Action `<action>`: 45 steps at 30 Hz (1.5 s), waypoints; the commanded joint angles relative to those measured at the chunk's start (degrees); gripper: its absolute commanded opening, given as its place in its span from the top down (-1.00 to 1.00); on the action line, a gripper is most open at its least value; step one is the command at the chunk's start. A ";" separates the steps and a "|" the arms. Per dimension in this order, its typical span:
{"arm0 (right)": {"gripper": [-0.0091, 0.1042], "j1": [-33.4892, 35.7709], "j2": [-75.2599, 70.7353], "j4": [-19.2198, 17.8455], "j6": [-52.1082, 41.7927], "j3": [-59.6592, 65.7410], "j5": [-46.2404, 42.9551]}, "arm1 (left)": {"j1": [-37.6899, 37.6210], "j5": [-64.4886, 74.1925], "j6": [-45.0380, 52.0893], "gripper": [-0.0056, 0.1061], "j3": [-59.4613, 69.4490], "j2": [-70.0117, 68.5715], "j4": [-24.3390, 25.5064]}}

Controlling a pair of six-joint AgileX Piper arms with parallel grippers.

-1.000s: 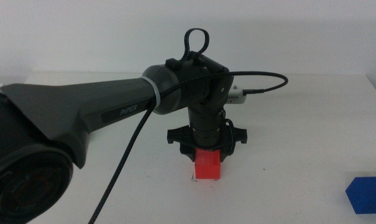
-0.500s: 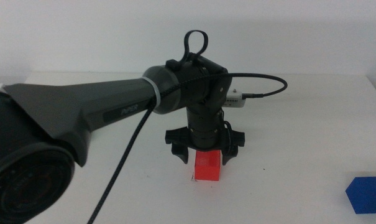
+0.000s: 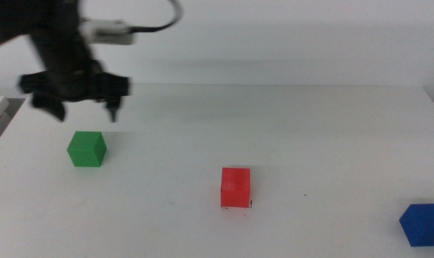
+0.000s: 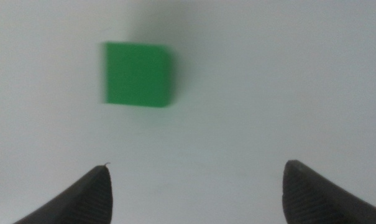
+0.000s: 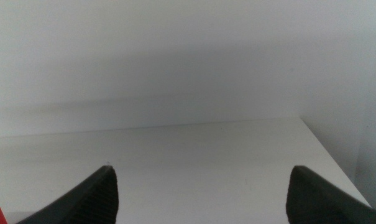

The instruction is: Stack red cubes first, then green, then blue cubes in a specific spot.

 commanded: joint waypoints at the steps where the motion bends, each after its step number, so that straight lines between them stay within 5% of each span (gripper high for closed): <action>1: -0.78 -0.47 -0.24 -0.63 -0.10 0.14 -0.41 | 6.15 -3.60 7.35 -0.78 2.15 -0.66 -5.87; 7: -0.78 -0.47 -0.24 -0.63 -0.10 0.14 -0.41 | 12.88 -6.61 12.25 -0.78 2.28 5.22 -8.54; 19: -0.78 -0.47 -0.24 -0.63 -0.10 0.14 -0.41 | 13.69 -16.27 16.66 -0.74 2.28 16.40 -11.04; 22: -0.78 -0.47 -0.24 -0.63 -0.10 0.14 -0.41 | 13.69 -17.44 16.66 -0.56 2.28 18.12 -11.04; 28: -0.78 -0.47 -0.24 -0.63 -0.10 0.14 -0.41 | 12.91 -17.13 15.47 0.31 2.28 16.44 -13.66; 32: -0.78 -0.47 -0.24 -0.63 -0.10 0.14 -0.41 | 2.28 -12.32 2.83 0.60 3.05 8.73 -8.49; 35: -0.78 -0.47 -0.24 -0.63 -0.10 0.14 -0.41 | -10.51 -9.92 -13.25 0.67 3.05 4.03 -2.10; 38: -0.78 -0.47 -0.24 -0.63 -0.10 0.14 -0.41 | -20.93 -7.34 -24.33 0.67 2.05 3.66 -0.84; 45: -0.78 -0.47 -0.24 -0.63 -0.10 0.14 -0.41 | -29.60 -12.69 -28.54 0.67 2.05 6.31 -0.51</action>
